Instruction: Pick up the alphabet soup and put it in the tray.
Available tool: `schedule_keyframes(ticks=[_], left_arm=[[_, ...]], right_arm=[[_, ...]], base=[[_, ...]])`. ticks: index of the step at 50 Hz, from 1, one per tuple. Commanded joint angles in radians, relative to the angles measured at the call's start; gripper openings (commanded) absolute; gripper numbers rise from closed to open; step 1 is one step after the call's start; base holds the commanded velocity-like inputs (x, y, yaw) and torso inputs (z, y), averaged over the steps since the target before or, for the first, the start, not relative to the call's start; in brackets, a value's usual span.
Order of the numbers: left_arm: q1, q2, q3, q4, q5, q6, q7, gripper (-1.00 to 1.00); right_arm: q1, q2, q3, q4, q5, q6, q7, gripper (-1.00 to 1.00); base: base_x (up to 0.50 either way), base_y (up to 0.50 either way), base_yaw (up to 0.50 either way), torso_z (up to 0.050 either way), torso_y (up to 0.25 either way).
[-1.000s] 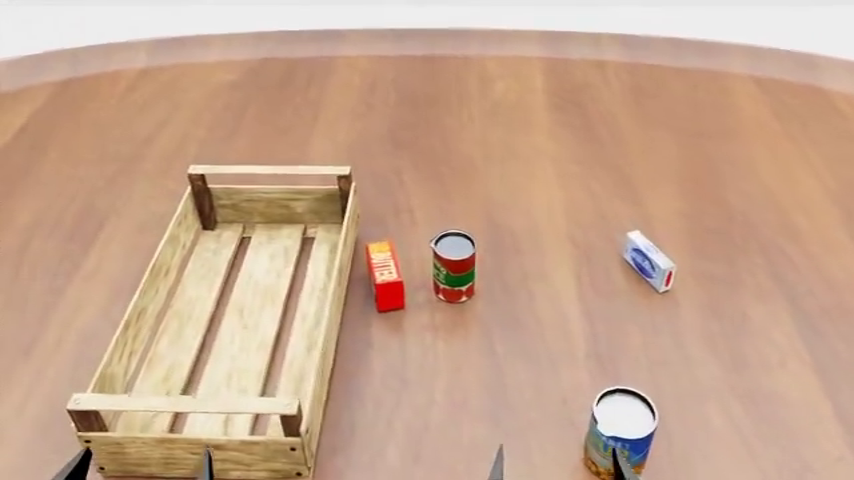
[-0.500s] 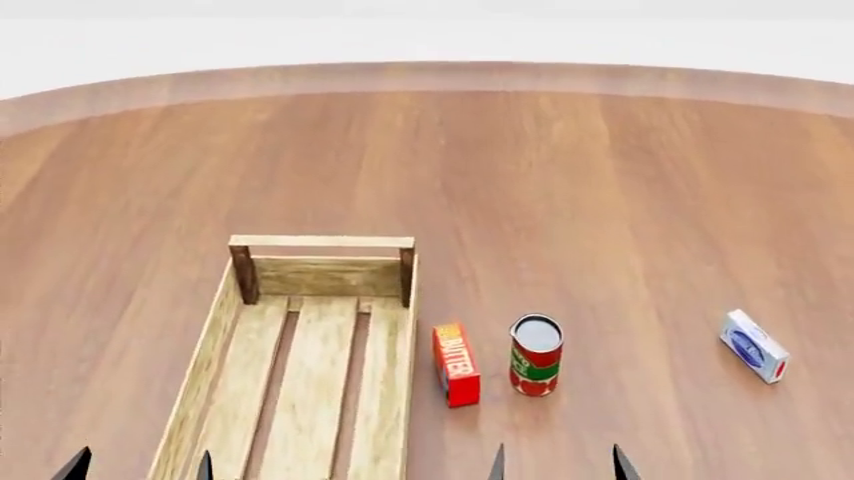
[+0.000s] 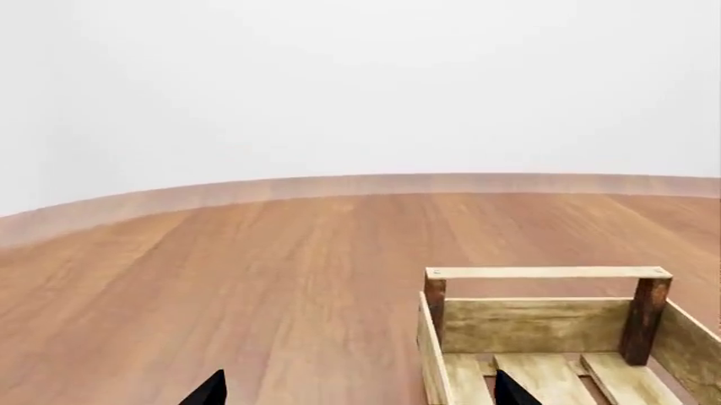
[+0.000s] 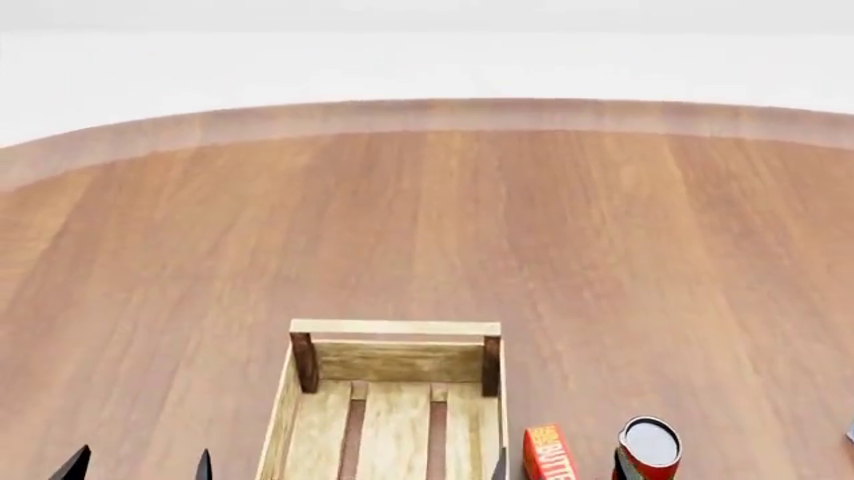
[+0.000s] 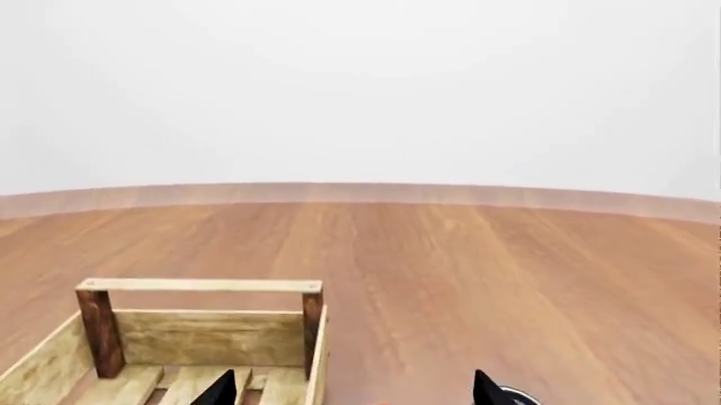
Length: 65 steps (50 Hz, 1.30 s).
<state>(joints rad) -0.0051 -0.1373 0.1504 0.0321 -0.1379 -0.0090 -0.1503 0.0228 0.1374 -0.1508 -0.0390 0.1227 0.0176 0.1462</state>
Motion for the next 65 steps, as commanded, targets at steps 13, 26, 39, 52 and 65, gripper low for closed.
schedule_keyframes(ticks=[13, 26, 39, 52, 65], left_arm=[[0.001, -0.013, 0.017, 0.0, -0.015, 0.004, -0.016, 1.0], [-0.002, -0.018, 0.029, -0.015, -0.017, 0.014, -0.025, 1.0], [-0.004, -0.026, 0.036, -0.018, -0.027, 0.017, -0.031, 1.0], [0.001, -0.034, 0.046, -0.012, -0.029, 0.019, -0.039, 1.0], [-0.004, -0.039, 0.052, -0.018, -0.035, 0.021, -0.046, 1.0]], right_arm=[[-0.052, 0.069, 0.078, -0.215, 0.177, 0.301, 0.041, 1.0], [-0.18, 0.192, 0.244, -0.489, 0.407, 0.582, 0.077, 1.0], [-0.285, 0.267, 0.442, -0.574, 0.528, 0.682, 0.119, 1.0], [-0.333, 0.316, 0.573, -0.59, 0.618, 0.731, 0.118, 1.0], [-0.414, 0.326, 0.72, -0.561, 0.684, 0.713, 0.076, 1.0]], base=[[0.0, 0.0, 0.0, 0.0, 0.0], [0.0, 0.0, 0.0, 0.0, 0.0], [0.0, 0.0, 0.0, 0.0, 0.0], [0.0, 0.0, 0.0, 0.0, 0.0], [0.0, 0.0, 0.0, 0.0, 0.0]])
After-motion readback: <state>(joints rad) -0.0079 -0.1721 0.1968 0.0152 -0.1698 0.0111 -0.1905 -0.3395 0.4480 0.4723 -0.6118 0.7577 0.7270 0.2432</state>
